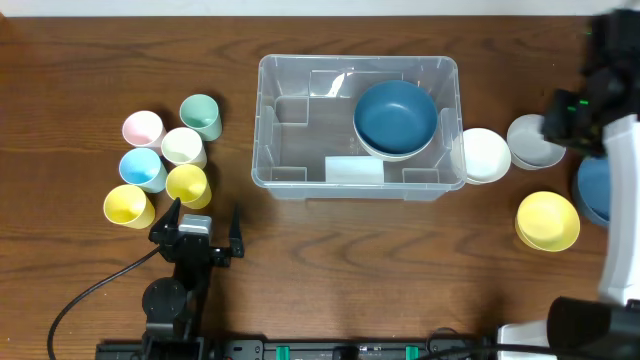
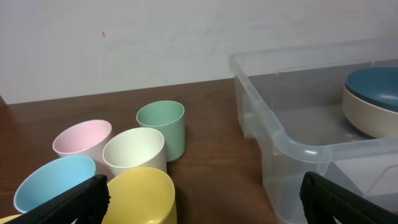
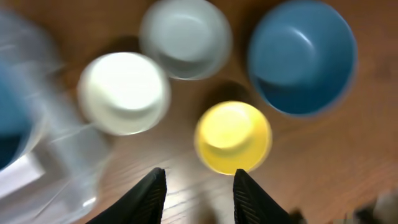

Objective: Pack container
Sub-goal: 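Move the right gripper to the second dark blue bowl and grasp it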

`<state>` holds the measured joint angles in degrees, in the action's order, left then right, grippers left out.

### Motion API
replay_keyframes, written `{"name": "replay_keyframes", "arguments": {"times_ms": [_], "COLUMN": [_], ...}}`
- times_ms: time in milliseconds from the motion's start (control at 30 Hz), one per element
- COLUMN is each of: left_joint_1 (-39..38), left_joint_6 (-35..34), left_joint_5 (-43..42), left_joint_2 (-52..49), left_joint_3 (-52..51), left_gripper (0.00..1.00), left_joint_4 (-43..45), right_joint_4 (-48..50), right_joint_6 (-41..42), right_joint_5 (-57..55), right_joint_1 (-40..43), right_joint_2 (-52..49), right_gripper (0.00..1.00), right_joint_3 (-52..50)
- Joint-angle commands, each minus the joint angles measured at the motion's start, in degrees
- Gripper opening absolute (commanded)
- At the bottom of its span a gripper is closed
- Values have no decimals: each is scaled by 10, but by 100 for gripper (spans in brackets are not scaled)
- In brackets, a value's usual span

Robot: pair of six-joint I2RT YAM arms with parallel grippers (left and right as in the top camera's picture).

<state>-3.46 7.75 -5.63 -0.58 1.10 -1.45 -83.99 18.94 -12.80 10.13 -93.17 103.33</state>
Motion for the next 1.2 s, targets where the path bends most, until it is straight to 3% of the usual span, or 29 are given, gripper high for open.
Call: {"name": "replay_keyframes", "arguments": {"times_ms": [0, 300, 600, 1167], "left_joint_1": [3, 3, 3, 3], "left_joint_6": [1, 2, 2, 2], "left_joint_5": [-10, -10, -10, -10], "left_joint_2": [3, 3, 3, 3], "left_joint_3": [-9, -9, -9, -9], "left_gripper": [98, 98, 98, 98], "left_joint_4": [-21, -21, -21, -21], "right_joint_4": [25, 171, 310, 399], "right_joint_6": [18, -7, -75, -106], "right_joint_5": [-5, 62, 103, 87], "right_joint_1": [68, 185, 202, 204], "right_joint_2": [-6, -7, -7, -71], "right_gripper": [37, 50, 59, 58], "right_joint_3": [-58, -188, -269, -322]}}
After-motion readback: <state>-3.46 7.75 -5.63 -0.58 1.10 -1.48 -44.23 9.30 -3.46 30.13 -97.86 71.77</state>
